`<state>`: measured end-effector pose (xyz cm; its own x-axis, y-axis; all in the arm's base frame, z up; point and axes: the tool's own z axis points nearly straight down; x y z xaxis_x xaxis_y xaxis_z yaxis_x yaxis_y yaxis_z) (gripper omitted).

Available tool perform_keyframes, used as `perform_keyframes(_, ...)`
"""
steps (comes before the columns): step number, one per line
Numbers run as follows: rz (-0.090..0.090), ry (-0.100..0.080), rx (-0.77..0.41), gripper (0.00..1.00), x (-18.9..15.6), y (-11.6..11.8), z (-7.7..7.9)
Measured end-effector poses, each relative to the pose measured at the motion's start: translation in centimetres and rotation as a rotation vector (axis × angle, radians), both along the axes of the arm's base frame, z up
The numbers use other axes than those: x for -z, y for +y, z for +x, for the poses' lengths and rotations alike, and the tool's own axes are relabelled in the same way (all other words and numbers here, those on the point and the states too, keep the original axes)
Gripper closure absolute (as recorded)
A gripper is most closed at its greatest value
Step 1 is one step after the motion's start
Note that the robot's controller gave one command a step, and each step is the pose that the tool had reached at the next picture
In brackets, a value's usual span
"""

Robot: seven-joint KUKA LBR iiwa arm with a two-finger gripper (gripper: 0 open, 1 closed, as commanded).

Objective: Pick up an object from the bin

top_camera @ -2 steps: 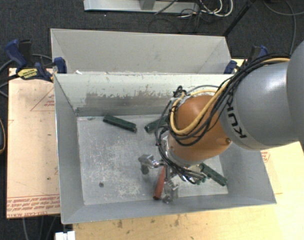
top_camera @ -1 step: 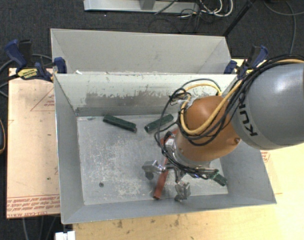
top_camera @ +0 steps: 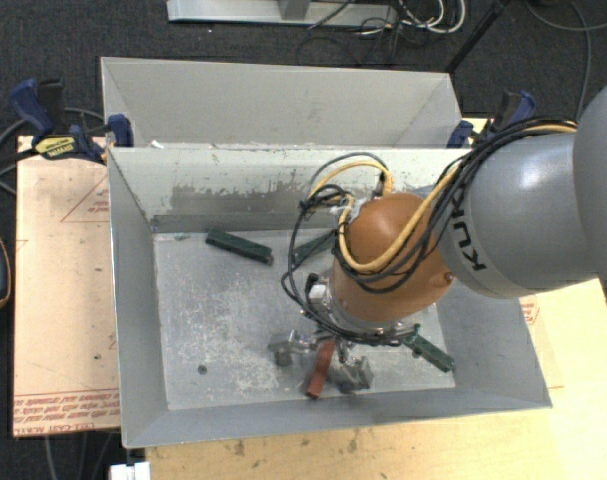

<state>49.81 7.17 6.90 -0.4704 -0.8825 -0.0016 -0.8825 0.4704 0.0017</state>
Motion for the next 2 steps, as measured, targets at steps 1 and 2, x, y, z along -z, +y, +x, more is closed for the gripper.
perform_keyframes(1,0.0,0.0,-0.314,0.0,-0.02,-0.81,-0.92)
perform_keyframes(2,0.0,-0.001,-0.313,1.0,-0.1,-0.79,-0.86)
